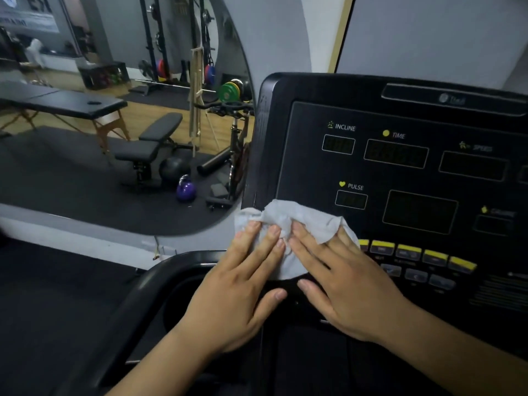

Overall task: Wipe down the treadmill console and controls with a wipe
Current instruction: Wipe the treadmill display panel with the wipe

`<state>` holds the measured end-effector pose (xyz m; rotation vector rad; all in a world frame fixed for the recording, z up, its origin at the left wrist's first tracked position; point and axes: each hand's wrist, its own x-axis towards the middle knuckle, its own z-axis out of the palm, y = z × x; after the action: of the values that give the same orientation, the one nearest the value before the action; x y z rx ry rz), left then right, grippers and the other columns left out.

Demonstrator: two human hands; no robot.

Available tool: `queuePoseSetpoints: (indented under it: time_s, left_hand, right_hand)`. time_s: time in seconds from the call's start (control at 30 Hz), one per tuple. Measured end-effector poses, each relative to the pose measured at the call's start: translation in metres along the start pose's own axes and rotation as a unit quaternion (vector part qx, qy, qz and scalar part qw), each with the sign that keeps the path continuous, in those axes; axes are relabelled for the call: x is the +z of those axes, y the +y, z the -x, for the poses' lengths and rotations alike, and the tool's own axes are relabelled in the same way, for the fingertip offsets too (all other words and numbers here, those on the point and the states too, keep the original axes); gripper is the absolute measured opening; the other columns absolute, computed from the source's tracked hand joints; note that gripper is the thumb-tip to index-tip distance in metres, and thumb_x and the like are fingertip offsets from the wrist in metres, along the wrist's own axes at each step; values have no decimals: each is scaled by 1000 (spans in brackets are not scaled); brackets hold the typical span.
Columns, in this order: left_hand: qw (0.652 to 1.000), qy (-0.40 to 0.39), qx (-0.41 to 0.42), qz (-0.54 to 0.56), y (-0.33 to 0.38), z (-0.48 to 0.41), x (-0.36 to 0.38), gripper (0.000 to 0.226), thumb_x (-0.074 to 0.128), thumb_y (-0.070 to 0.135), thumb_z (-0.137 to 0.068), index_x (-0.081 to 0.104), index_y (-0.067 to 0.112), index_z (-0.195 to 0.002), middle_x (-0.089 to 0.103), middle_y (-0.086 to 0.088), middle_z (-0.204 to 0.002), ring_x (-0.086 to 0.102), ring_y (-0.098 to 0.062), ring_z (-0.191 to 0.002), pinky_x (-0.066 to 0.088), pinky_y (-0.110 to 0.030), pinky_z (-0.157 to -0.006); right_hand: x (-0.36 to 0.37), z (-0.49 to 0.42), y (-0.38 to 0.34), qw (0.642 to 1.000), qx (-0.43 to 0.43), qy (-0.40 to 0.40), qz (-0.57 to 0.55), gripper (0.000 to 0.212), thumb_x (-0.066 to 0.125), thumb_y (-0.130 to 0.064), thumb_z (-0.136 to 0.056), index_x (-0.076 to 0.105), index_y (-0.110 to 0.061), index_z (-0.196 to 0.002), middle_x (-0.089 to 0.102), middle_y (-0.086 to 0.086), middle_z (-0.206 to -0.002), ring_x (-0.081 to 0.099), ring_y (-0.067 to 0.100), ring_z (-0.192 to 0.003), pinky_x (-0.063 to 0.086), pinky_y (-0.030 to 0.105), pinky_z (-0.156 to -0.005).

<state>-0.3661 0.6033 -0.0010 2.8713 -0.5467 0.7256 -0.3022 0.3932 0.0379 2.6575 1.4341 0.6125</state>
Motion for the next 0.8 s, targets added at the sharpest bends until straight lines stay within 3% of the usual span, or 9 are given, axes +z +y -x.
queuePoseSetpoints:
  time_s: [0.13, 0.27, 0.4, 0.53, 0.63, 0.8]
  left_hand:
    - [999, -20, 19, 26, 6, 22, 10, 62, 30, 51, -102, 36, 12, -150, 29, -2, -160, 9, -23, -152, 12, -39, -121]
    - [999, -8, 44, 2, 2, 4, 4, 64, 29, 52, -102, 41, 8, -147, 35, -7, -157, 13, -28, -151, 13, -43, -120]
    - [999, 40, 28, 10, -9, -63, -24, 70, 30, 51, -99, 34, 3, -149, 26, -12, -159, 7, -31, -151, 10, -46, -122]
    - [997, 70, 20, -26, -28, -137, -59, 73, 19, 55, -100, 13, 7, -155, 5, -10, -164, -7, -26, -151, -2, -42, -123]
    - [996, 80, 27, -31, -29, -169, -73, 73, 15, 55, -100, 7, 8, -155, 2, -11, -164, -9, -24, -151, -3, -41, -123]
    - [996, 78, 26, -21, -19, -163, -64, 75, 14, 57, -100, 6, 8, -156, 0, -11, -164, -11, -21, -151, -2, -41, -123]
  right_hand:
    - [12, 28, -13, 999, -14, -29, -9, 68, 42, -46, -96, 26, -12, -152, 23, 1, -160, 25, 19, -145, 10, 42, -120]
    - [3, 19, -3, 999, -32, -31, 10, 64, 43, -45, -95, 37, -11, -148, 36, 5, -154, 39, 22, -137, 10, 42, -120]
    - [-28, -27, 28, 999, 31, 1, 24, 63, 41, -43, -92, 40, -8, -145, 40, 14, -151, 47, 34, -130, 12, 46, -118]
    - [-65, -73, 62, 994, 83, 41, 56, 65, 40, -41, -95, 30, -7, -149, 25, 14, -158, 28, 35, -143, 3, 43, -118]
    - [-79, -88, 74, 991, 106, 63, 53, 67, 39, -40, -95, 21, -8, -152, 13, 9, -162, 12, 28, -148, -2, 38, -118]
    - [-77, -75, 72, 992, 107, 61, 40, 68, 42, -38, -94, 22, -8, -152, 20, 9, -160, 13, 25, -148, -6, 33, -117]
